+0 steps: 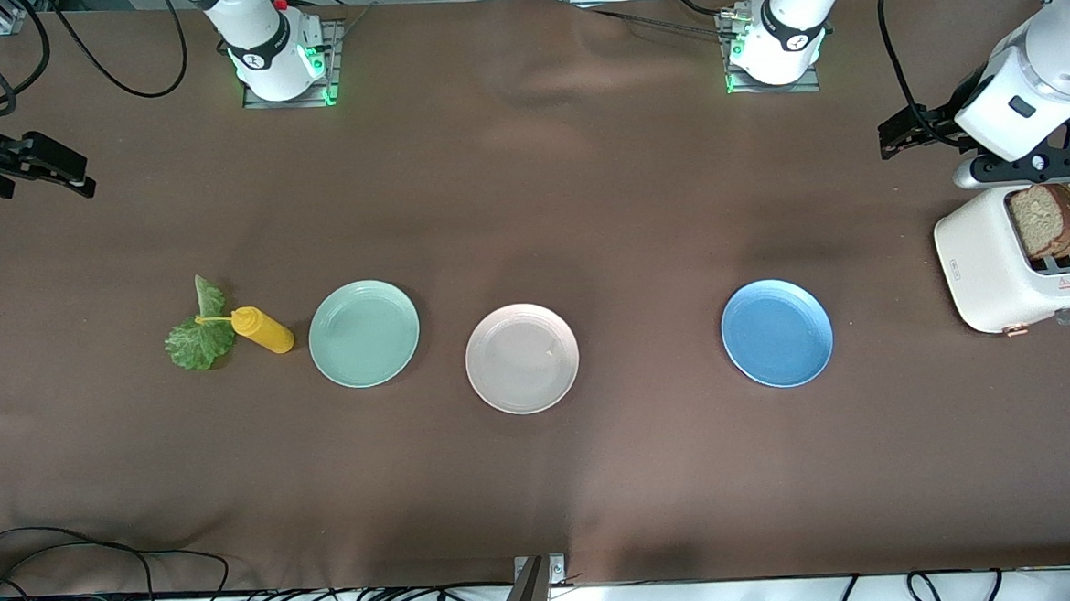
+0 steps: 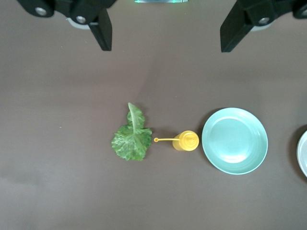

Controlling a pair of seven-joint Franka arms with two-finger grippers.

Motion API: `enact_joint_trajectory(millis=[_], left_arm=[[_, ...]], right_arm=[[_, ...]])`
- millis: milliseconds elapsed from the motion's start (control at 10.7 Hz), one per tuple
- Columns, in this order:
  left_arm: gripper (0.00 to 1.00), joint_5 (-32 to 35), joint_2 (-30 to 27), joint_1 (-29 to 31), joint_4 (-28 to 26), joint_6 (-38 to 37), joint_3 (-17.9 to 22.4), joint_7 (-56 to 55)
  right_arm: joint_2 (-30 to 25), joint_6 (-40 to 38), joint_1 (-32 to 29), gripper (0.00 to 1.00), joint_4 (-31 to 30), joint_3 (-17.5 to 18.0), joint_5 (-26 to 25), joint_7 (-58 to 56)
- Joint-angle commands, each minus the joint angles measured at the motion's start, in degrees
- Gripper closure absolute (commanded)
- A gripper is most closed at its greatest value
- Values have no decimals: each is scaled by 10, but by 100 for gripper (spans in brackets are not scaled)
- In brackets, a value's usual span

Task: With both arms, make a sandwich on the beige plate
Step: 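Move the left gripper toward the white toaster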

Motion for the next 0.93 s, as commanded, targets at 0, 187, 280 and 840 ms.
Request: enact_joint_trajectory(millis=[0,187,280,840], left_arm=[[0,-5,-11,6,-13,-2,-3,-6],[0,-5,-12,7,-23,-3,-3,-6],[0,-5,-13,14,-24,-3,-3,-6],[0,17,-9,28,-32,1,-1,-7]], right_arm=[[4,-19,-4,0,19,-3,-4,0],[4,-40,-3,0,19,-2,-3,2],[5,-43,-3,0,19,-2,-3,4],[6,-41,-3,0,20,-1,-4,6]])
